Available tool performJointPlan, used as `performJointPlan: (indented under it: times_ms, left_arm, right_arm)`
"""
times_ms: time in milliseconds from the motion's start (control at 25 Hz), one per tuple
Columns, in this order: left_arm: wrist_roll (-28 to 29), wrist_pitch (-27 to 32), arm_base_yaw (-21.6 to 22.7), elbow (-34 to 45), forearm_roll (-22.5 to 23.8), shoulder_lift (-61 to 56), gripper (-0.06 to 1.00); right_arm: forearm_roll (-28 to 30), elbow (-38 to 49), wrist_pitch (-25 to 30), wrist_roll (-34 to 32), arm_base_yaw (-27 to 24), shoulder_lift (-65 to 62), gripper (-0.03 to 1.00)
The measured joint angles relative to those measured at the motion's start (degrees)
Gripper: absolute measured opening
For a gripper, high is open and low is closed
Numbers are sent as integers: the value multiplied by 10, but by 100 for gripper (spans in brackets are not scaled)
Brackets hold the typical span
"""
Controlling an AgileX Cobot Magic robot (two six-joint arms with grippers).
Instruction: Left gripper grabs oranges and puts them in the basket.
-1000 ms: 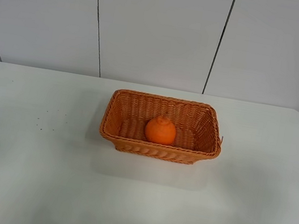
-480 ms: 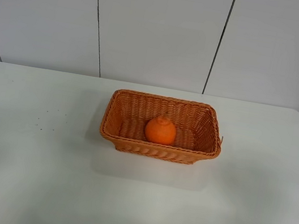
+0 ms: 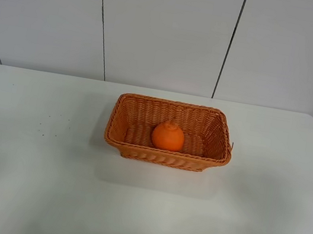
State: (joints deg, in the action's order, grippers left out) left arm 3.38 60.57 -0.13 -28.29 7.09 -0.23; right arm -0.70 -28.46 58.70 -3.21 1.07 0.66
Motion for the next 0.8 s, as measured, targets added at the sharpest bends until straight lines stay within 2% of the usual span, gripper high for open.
performJointPlan:
  times_ms: [800]
  left_arm:
    - [17, 0, 0, 0, -2, 0, 88]
  right_arm:
    - [0, 0, 0, 0, 0, 0, 69]
